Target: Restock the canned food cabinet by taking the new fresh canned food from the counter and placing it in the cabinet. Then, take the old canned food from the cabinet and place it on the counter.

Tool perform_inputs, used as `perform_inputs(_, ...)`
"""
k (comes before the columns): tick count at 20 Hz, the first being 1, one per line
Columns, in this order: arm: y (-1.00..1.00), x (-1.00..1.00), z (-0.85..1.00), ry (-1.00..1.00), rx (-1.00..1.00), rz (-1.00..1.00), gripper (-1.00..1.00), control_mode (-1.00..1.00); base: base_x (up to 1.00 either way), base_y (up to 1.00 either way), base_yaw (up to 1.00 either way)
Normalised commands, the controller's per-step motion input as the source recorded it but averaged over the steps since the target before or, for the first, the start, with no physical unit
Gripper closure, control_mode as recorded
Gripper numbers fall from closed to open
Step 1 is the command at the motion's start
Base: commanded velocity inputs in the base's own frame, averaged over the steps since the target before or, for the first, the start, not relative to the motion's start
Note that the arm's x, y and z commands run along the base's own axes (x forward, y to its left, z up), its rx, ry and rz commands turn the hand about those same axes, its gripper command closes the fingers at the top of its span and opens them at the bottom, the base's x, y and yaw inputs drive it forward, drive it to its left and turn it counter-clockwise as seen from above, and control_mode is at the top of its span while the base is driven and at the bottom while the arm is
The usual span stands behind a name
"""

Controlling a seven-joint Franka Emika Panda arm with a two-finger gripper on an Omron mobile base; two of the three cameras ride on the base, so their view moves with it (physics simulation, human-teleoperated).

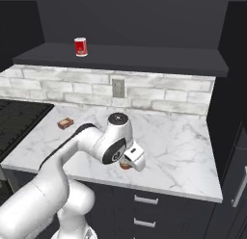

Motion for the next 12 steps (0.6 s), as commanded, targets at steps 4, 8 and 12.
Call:
perform_inputs(4,0.1,-0.48,1.0,-0.44,-0.01,0.19,1.0,-1.0,0.0,0.0,0.0)
perform_inputs(8,0.0,-0.37,1.0,-0.53,-0.07,0.15,1.0,-1.0,0.0,0.0,0.0)
perform_inputs(12,0.0,-0.18,1.0,-0.51,-0.09,0.16,1.0,-1.0,0.0,0.0,0.0)
